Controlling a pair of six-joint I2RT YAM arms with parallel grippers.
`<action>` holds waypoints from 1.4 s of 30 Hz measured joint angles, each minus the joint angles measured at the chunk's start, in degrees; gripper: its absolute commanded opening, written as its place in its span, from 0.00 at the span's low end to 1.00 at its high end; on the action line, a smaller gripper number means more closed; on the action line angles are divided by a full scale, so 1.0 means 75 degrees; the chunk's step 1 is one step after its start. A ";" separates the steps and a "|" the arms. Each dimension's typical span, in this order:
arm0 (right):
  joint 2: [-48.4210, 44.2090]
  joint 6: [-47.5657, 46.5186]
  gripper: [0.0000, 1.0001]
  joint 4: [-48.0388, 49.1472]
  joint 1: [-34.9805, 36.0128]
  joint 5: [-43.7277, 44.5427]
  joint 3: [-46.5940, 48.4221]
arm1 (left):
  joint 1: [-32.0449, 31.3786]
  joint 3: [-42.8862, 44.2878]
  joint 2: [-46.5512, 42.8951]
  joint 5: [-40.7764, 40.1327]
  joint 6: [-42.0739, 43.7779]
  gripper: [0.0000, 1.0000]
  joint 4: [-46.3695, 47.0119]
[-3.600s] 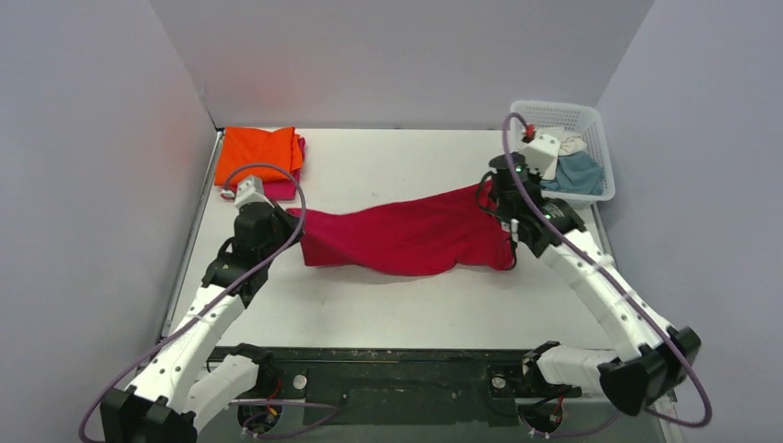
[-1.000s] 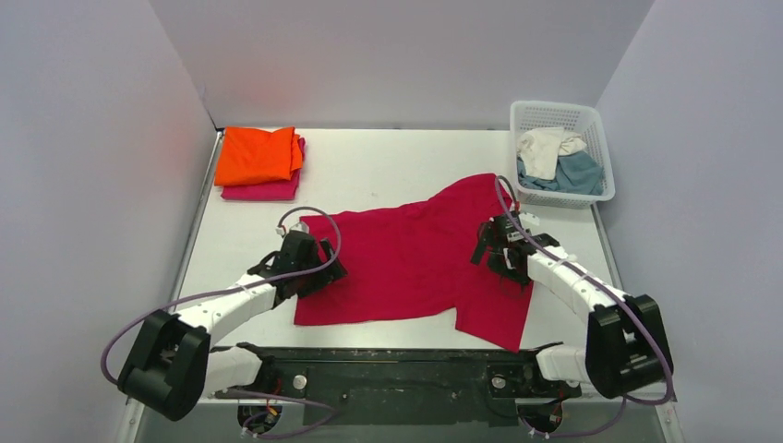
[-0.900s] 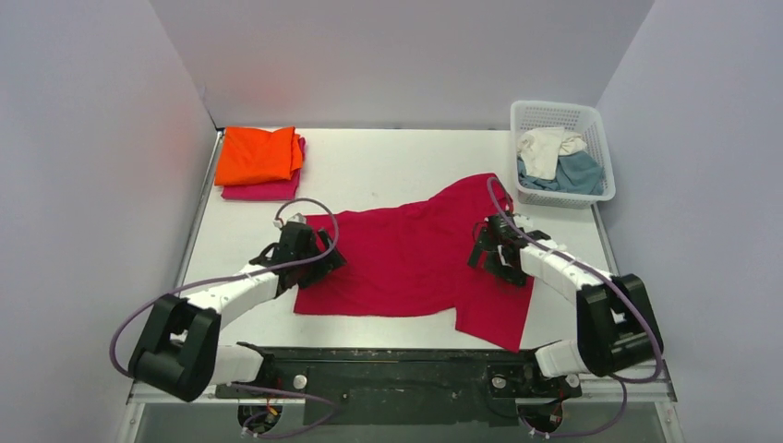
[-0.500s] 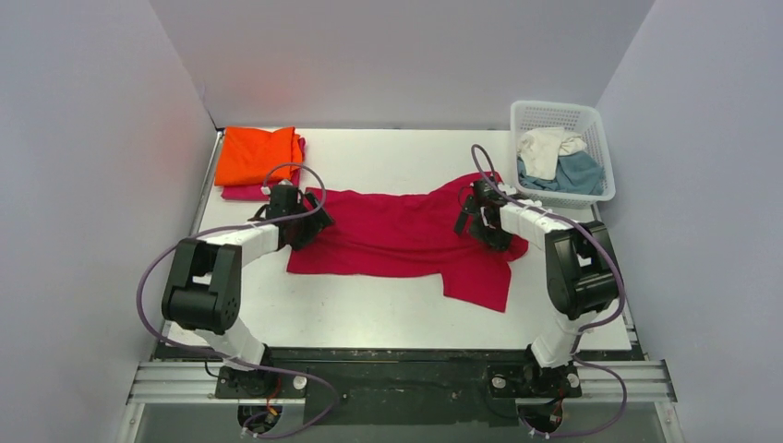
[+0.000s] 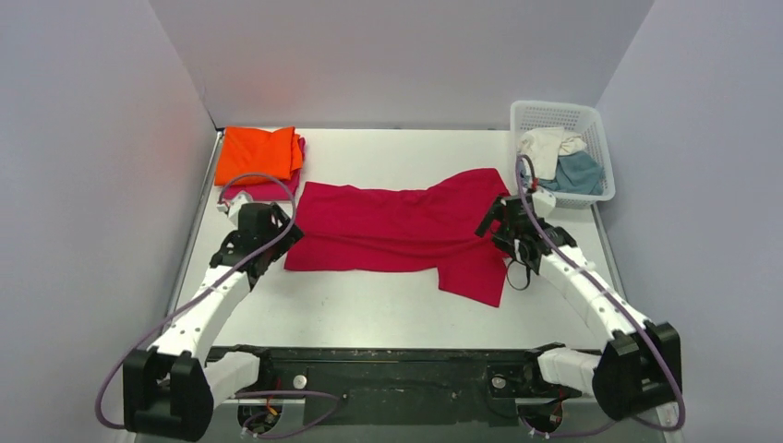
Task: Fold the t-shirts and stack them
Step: Flatten out the tshirt
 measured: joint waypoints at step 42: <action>-0.0603 0.1236 0.71 -0.1684 0.1198 0.0632 -0.1795 | 0.1037 -0.1311 0.1201 0.0807 -0.0373 0.00 0.0944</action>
